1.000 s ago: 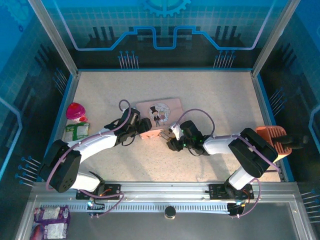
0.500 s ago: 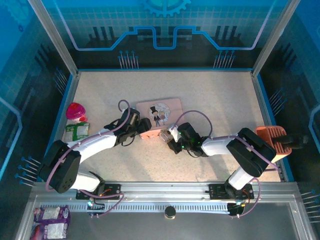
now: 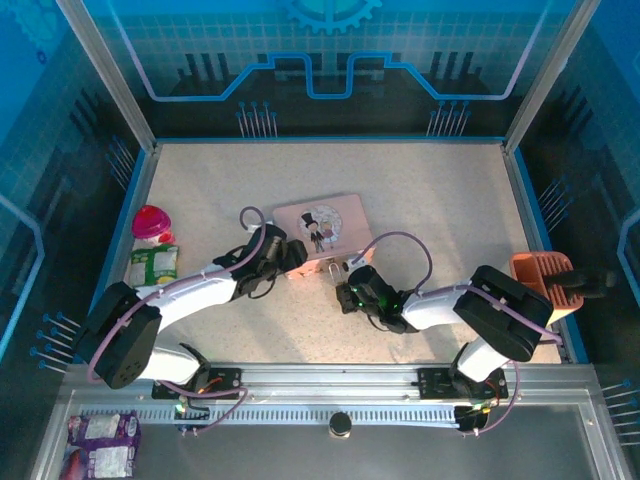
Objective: Unlock the padlock with the key
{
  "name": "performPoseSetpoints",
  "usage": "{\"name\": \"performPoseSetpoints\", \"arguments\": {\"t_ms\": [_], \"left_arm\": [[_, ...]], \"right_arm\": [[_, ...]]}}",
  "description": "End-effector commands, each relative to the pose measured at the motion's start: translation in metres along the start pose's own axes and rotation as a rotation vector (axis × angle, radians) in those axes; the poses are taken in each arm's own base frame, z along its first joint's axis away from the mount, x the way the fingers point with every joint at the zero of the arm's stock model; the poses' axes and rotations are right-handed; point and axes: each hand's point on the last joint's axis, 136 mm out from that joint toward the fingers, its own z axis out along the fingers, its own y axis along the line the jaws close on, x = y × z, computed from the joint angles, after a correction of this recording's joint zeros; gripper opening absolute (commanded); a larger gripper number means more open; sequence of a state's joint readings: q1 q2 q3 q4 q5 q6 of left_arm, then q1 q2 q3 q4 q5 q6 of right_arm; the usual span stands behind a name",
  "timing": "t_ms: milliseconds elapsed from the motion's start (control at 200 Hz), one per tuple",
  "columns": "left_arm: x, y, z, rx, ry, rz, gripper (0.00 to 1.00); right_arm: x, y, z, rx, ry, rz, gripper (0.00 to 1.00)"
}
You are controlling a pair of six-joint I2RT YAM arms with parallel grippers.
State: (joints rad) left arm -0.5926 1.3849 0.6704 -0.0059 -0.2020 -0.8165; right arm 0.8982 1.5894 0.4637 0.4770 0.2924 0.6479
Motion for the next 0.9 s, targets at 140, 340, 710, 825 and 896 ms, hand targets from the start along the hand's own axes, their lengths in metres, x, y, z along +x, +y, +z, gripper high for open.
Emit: {"name": "performPoseSetpoints", "arguments": {"t_ms": [140,340,710,825,896], "left_arm": [[0.042,0.012,0.016,-0.043,0.093,-0.013,0.68],[0.054,0.002,0.022,-0.030,0.120,-0.006,0.68],[0.065,-0.002,0.030,-0.015,0.154,-0.013,0.67],[0.066,-0.005,0.031,-0.006,0.161,-0.013,0.67],[0.067,-0.007,0.032,-0.003,0.164,-0.011,0.67]], "right_arm": [[-0.039,-0.006,0.006,0.032,-0.198,0.269,0.00],[-0.059,-0.006,0.007,0.053,-0.260,0.349,0.00],[-0.085,-0.002,0.020,-0.029,-0.300,0.558,0.00],[-0.092,0.000,0.025,-0.056,-0.299,0.608,0.00],[-0.094,-0.003,0.027,-0.054,-0.298,0.646,0.00]]}}
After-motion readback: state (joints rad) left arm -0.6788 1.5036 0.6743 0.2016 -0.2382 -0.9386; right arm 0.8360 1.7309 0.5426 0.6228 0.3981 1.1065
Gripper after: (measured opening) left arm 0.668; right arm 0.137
